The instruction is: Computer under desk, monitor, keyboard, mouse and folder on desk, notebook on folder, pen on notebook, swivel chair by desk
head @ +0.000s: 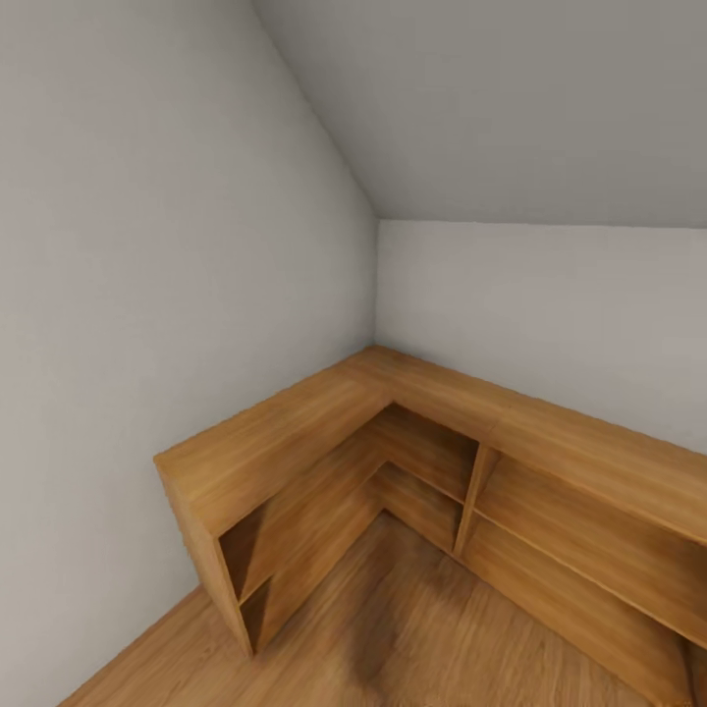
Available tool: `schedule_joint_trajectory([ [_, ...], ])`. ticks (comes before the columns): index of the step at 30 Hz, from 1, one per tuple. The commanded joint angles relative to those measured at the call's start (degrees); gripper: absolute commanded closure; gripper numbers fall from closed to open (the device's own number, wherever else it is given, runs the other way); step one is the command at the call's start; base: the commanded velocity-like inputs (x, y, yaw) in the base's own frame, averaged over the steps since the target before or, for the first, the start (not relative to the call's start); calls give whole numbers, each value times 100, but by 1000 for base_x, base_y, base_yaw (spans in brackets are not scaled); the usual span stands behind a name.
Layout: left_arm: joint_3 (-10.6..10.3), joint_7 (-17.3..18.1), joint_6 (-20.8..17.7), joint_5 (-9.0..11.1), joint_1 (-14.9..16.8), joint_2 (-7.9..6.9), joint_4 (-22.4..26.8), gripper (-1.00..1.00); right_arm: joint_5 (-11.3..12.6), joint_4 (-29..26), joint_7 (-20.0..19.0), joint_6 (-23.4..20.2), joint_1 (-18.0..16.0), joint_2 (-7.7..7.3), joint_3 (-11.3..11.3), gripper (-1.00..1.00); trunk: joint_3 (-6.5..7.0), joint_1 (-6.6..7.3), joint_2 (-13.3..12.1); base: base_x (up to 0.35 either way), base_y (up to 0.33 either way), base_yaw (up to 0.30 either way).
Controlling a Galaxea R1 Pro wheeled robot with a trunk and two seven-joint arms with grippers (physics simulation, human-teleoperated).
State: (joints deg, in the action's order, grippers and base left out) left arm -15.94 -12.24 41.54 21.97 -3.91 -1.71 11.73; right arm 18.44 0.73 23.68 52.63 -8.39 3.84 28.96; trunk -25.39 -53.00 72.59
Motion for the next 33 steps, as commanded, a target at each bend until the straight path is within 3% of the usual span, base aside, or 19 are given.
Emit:
schedule_joint_trajectory([
  [1,-50,-31,8,33,-4,-5,19,-100,22,7,31,10,-5,3,49,-100,-7,0,3,0,0,-297],
  [26,-58,-24,4,27,-4,-5,15,-100,19,6,8,-129,-5,3,58,-100,-67,0,3,2,0,-287],
  [33,-58,-24,-3,27,-4,-5,17,-100,19,6,-102,-157,-5,3,58,-100,-82,0,3,216,0,-268],
])
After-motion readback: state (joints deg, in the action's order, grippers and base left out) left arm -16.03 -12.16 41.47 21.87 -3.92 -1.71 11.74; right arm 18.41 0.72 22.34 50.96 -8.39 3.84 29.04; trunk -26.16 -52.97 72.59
